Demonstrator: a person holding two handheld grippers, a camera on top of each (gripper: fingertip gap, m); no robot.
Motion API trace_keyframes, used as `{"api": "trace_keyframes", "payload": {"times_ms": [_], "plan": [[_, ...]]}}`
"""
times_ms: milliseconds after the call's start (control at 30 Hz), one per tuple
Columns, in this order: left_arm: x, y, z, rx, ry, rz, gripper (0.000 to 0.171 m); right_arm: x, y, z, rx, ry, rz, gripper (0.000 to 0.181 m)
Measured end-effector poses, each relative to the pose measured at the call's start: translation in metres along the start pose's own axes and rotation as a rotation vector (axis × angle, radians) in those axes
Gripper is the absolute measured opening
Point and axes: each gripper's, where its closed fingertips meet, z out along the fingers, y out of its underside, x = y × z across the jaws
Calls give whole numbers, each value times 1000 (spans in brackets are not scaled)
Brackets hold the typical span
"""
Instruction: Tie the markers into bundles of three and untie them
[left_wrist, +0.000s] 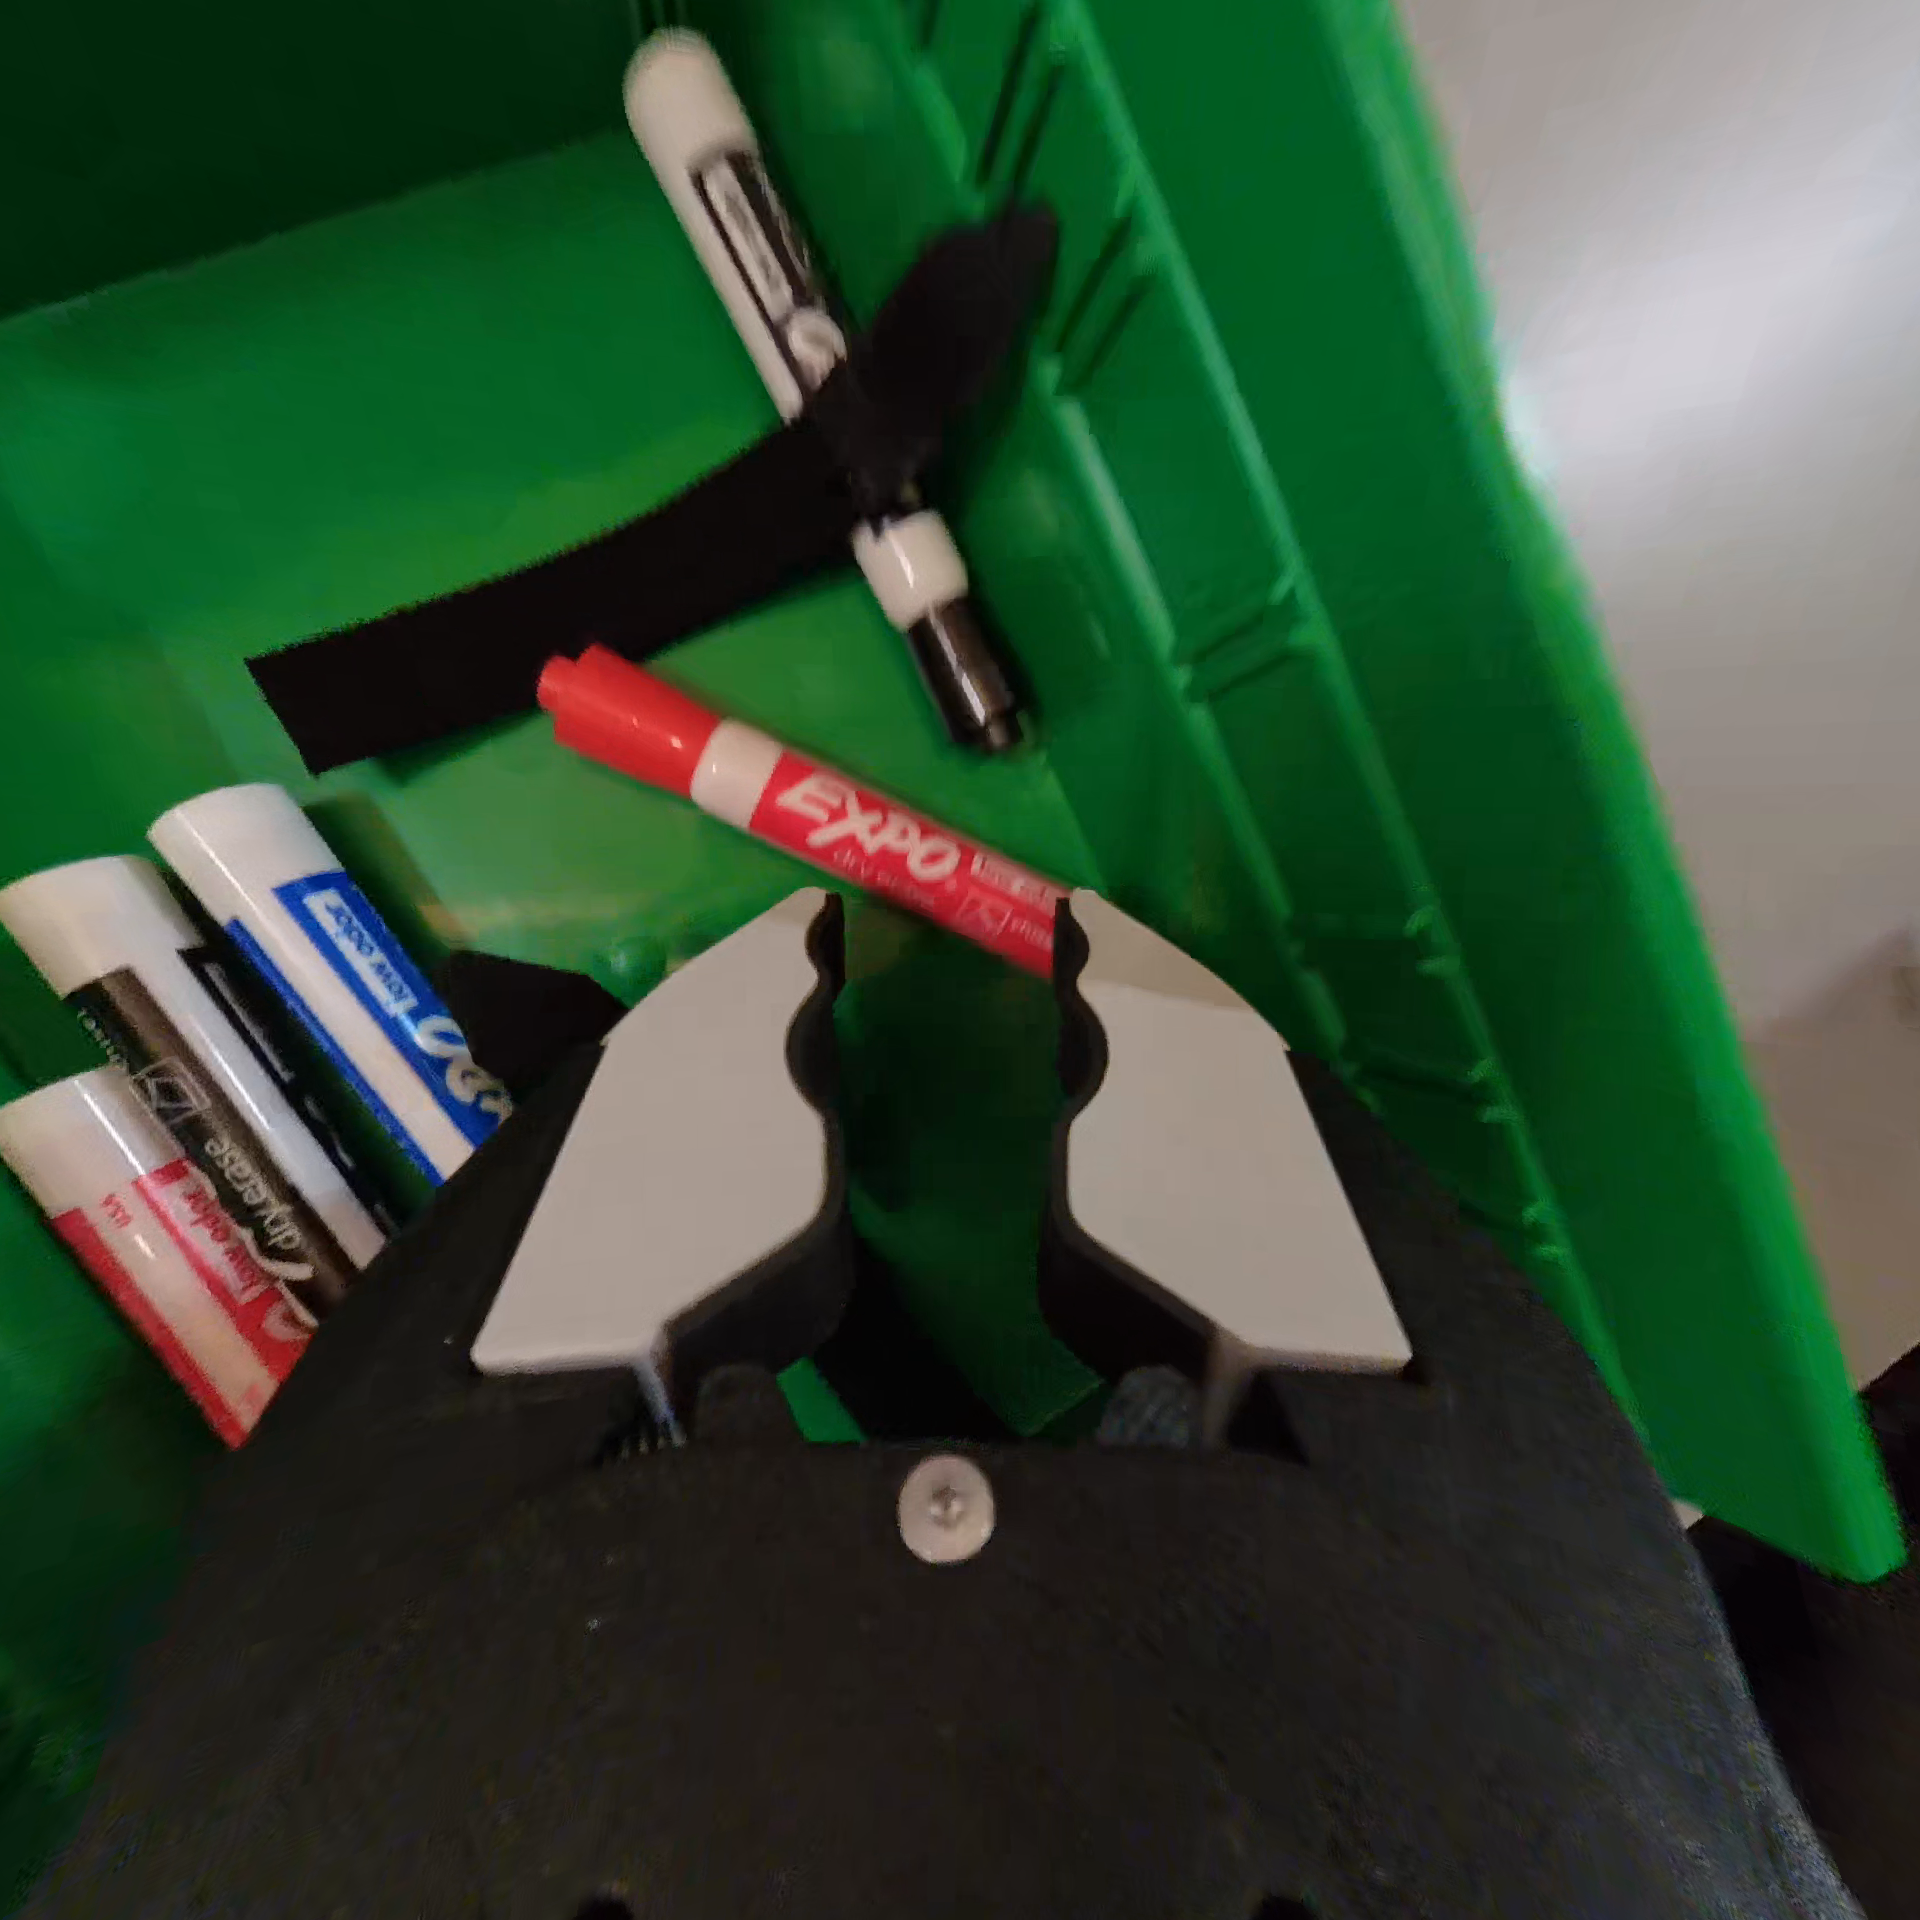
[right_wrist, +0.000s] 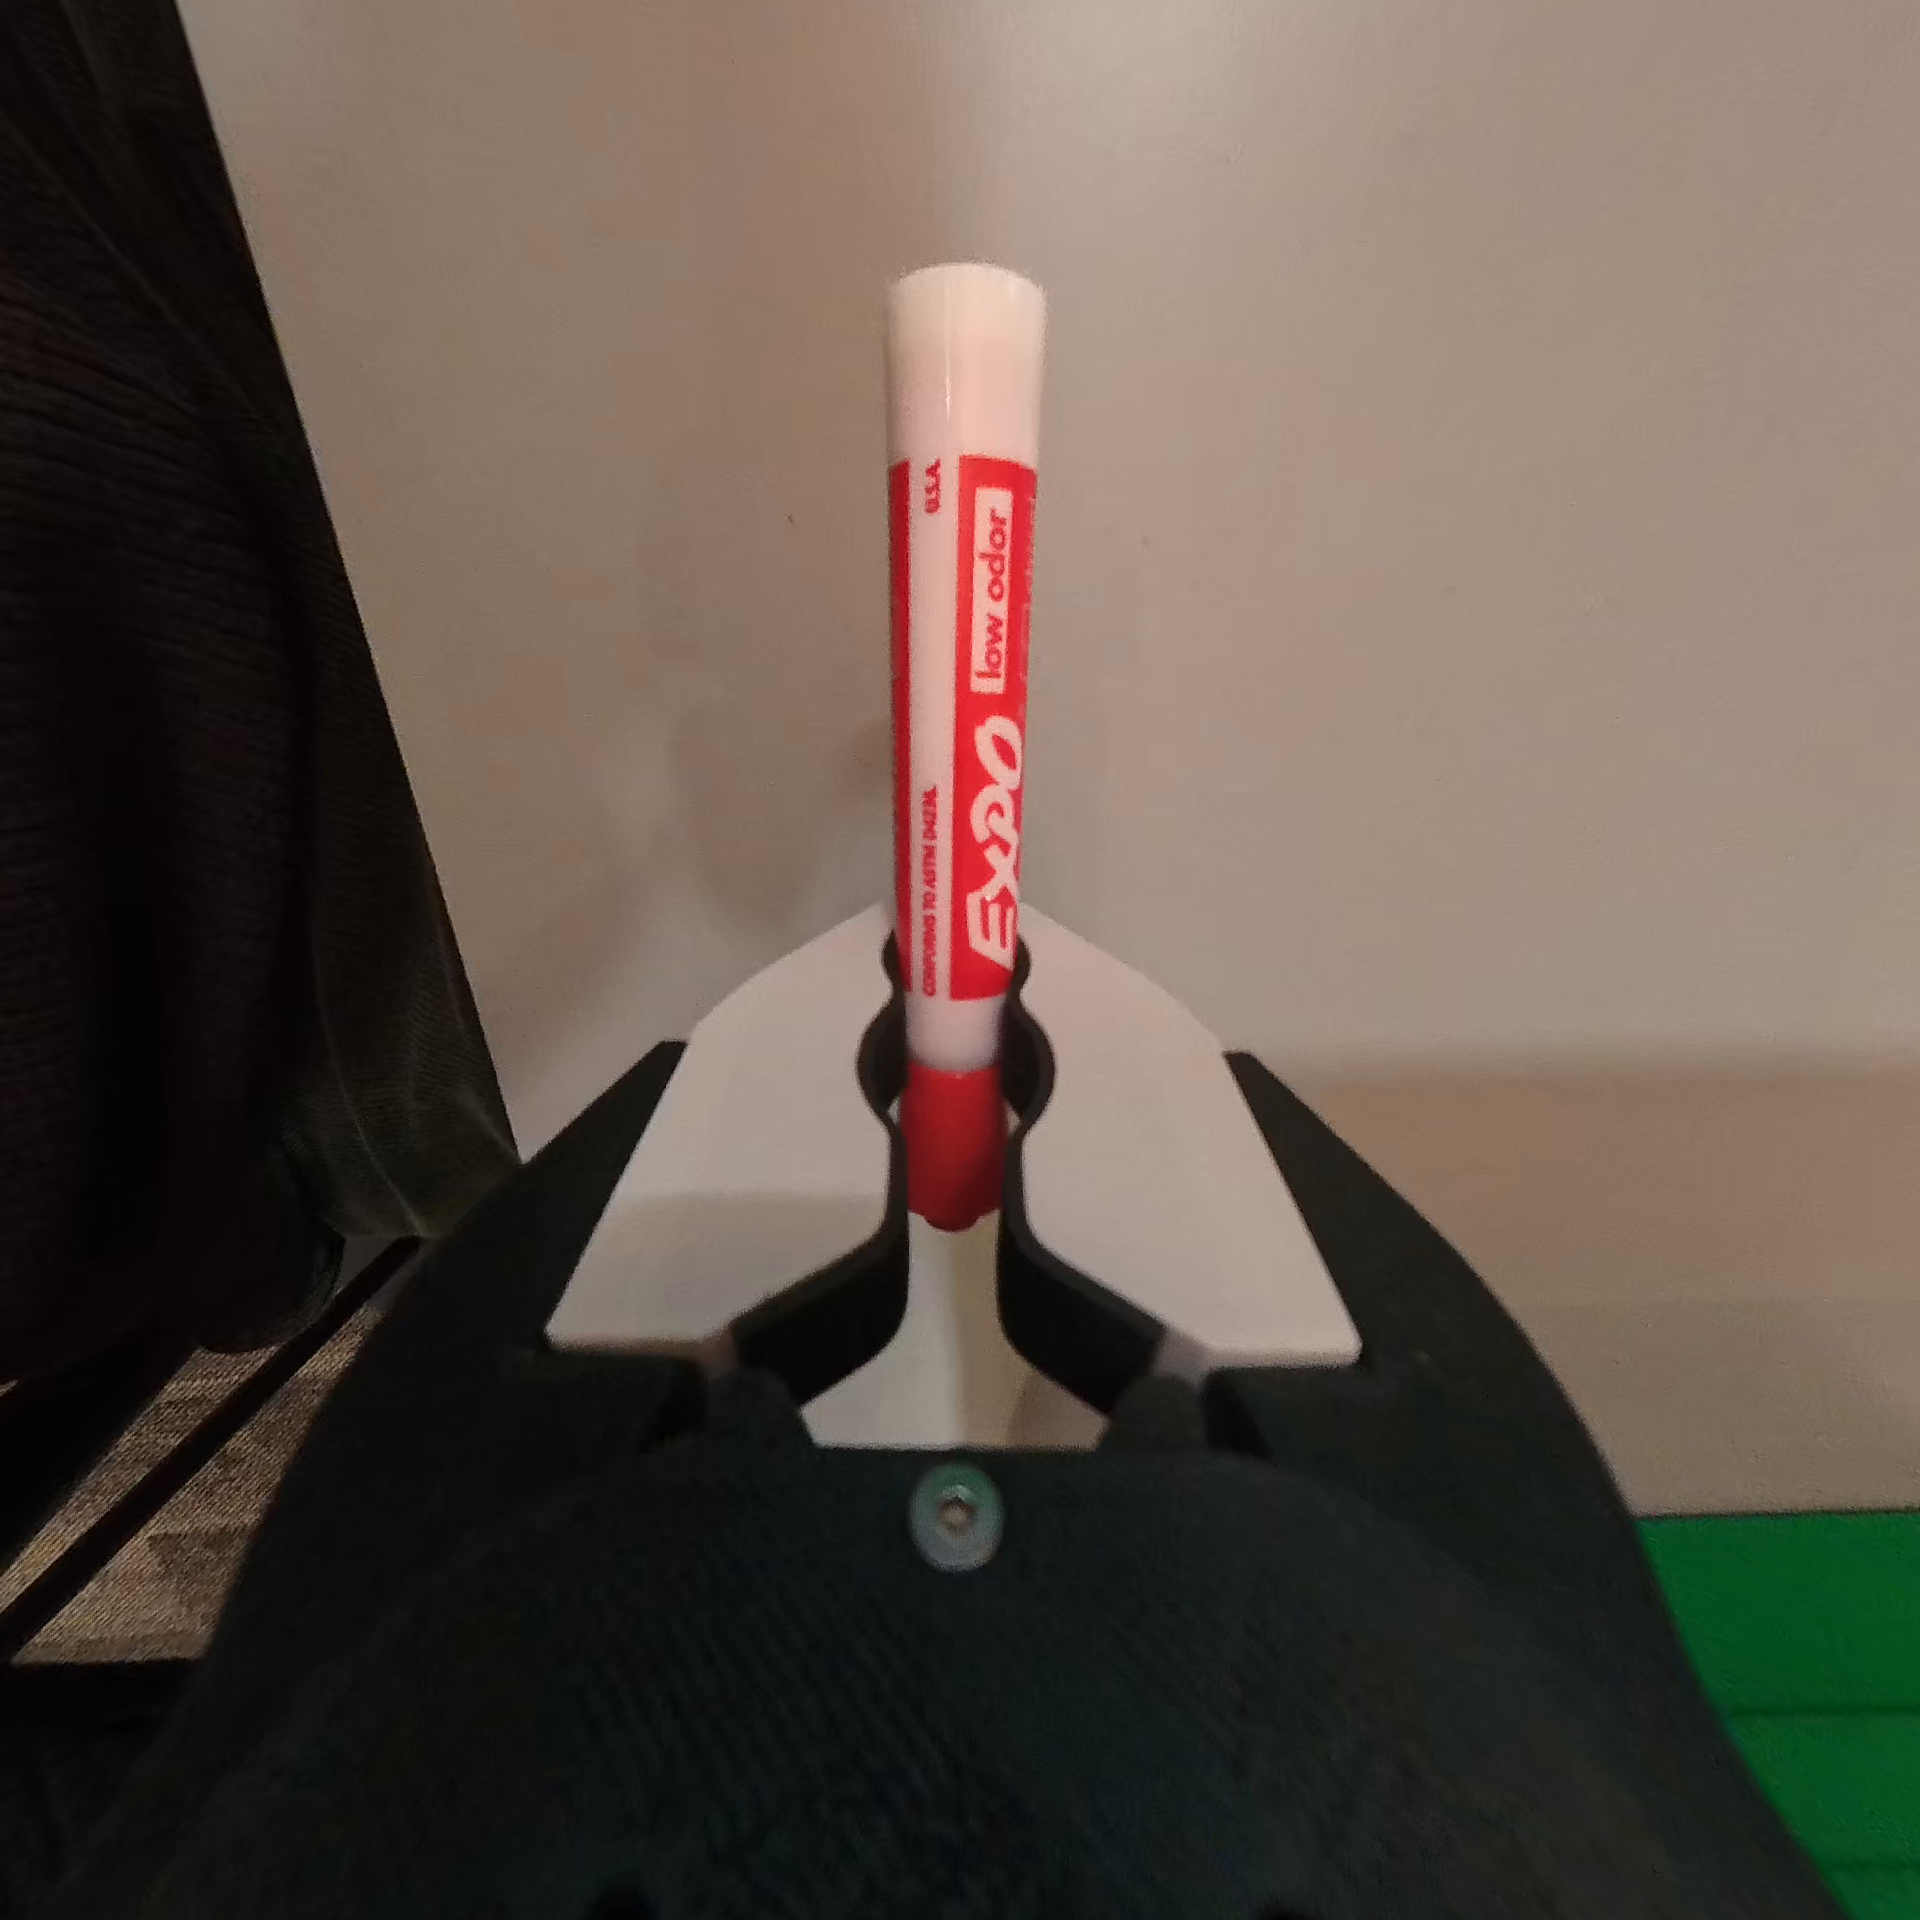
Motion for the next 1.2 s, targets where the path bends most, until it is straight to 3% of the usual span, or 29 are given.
{"api": "trace_keyframes", "payload": {"times_ms": [100,200,300,367,433,533,667,900,1033,1200], "plan": [[-4,-14,-1,75,-42,-37,50,0,1,1,-6,3,-2,14],[-17,-1,10,-24,-164,7,61,-1,-1,0,-3,4,-4,14],[-21,5,10,-70,-220,75,61,-1,-1,0,-6,4,-5,14],[-22,16,11,-135,-237,138,52,-1,0,0,-9,5,-4,14],[-19,18,8,-145,-218,170,28,0,0,0,-10,5,-2,14],[-21,23,4,-177,-204,203,23,-1,1,0,-12,4,-4,14],[-29,15,-12,-129,-225,208,22,0,1,0,-9,4,-5,14],[-36,-16,-80,58,-246,177,22,1,2,-1,-2,0,2,14],[-13,-41,-124,238,-172,202,20,1,2,-2,-3,3,1,14],[79,-50,-160,369,105,409,21,1,1,-6,12,-2,8,14]]}}
